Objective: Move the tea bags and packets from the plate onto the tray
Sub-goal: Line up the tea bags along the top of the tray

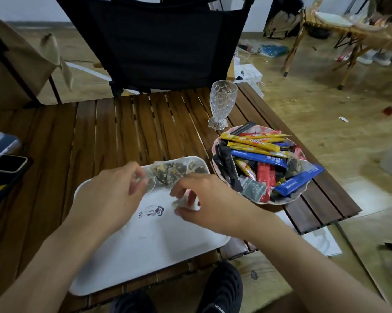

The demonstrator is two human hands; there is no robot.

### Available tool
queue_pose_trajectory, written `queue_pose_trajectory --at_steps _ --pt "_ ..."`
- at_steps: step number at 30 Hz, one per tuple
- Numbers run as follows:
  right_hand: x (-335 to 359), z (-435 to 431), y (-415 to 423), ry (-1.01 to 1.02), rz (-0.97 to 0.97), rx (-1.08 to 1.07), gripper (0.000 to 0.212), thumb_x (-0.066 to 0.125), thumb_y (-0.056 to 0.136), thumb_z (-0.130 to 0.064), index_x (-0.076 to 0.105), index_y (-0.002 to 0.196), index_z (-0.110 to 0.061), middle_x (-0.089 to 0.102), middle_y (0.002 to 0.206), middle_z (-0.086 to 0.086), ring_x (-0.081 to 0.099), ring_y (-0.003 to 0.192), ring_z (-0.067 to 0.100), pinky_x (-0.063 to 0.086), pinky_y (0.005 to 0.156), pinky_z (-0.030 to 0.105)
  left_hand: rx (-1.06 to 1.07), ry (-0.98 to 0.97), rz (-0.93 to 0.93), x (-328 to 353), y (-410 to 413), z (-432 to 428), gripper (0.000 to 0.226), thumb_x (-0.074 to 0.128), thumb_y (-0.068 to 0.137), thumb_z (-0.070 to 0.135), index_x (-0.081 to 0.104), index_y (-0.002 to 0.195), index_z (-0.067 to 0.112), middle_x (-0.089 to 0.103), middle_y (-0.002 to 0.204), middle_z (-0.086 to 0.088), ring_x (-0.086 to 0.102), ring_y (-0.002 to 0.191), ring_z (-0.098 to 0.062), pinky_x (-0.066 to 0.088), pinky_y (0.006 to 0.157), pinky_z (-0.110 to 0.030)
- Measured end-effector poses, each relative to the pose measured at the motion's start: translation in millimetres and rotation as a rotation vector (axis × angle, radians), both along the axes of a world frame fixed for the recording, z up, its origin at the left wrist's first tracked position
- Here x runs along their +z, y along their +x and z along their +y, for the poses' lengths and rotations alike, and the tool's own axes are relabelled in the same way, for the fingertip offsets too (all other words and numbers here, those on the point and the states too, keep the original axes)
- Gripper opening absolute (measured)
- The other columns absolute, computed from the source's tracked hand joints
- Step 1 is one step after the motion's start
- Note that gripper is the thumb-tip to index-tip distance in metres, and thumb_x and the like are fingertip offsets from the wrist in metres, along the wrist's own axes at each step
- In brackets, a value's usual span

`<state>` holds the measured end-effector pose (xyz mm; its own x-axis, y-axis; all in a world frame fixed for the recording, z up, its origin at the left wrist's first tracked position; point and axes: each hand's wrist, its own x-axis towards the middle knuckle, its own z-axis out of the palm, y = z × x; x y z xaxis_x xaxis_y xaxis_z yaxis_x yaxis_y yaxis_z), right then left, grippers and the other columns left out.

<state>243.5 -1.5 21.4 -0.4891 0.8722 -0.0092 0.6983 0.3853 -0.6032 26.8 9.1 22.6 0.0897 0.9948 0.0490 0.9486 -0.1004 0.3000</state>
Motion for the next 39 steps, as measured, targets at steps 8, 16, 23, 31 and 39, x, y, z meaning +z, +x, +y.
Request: queue_pose_trajectory --at_steps 8,16,23,31,39 --pt "1.1 13.1 30.7 -0.025 -0.194 -0.137 0.015 0.066 0.090 -0.028 0.068 0.105 -0.026 0.069 0.095 -0.012 0.064 0.083 0.007 0.058 0.078 0.035 -0.162 -0.107 0.034 -3.2 13.5 -11.3 0.019 0.057 0.095 0.048 0.056 0.114 0.042 0.064 0.093 0.021 0.060 0.093 -0.002 0.051 0.075 -0.025" --pt "-1.7 12.4 33.1 -0.121 -0.431 -0.104 0.023 0.057 0.095 -0.026 0.065 0.116 -0.025 0.070 0.106 -0.004 0.064 0.097 0.016 0.056 0.085 0.036 -0.385 -0.103 0.170 -16.4 46.9 -18.1 0.058 0.052 0.096 0.057 0.035 0.149 0.039 0.054 0.144 0.011 0.057 0.124 -0.016 0.051 0.092 -0.035" --pt "-11.2 13.0 30.5 -0.127 -0.494 -0.075 0.026 0.057 0.094 -0.025 0.065 0.119 -0.023 0.068 0.111 0.001 0.064 0.102 0.020 0.055 0.086 0.037 -0.420 -0.090 0.257 -19.6 49.5 -18.3 0.018 0.048 0.102 0.033 0.061 0.115 0.029 0.066 0.112 0.004 0.065 0.100 -0.020 0.053 0.077 -0.035" --pt "-12.4 17.3 30.7 -0.184 -0.468 -0.102 0.024 0.060 0.093 -0.030 0.065 0.116 -0.026 0.068 0.108 -0.002 0.065 0.095 0.017 0.057 0.085 0.037 -0.367 -0.119 0.123 -29.8 54.5 -17.2 0.036 0.059 0.095 0.044 0.049 0.126 0.028 0.067 0.124 -0.001 0.066 0.107 -0.026 0.054 0.079 -0.042" --pt "-16.6 18.1 32.7 -0.171 -0.484 -0.087 0.017 0.061 0.092 -0.026 0.066 0.108 -0.031 0.068 0.101 -0.009 0.063 0.092 0.011 0.055 0.083 0.031 -0.334 -0.075 0.170 -14.8 40.3 -19.2 0.007 0.055 0.098 0.019 0.060 0.098 0.023 0.069 0.102 0.001 0.064 0.090 -0.021 0.044 0.066 -0.033"
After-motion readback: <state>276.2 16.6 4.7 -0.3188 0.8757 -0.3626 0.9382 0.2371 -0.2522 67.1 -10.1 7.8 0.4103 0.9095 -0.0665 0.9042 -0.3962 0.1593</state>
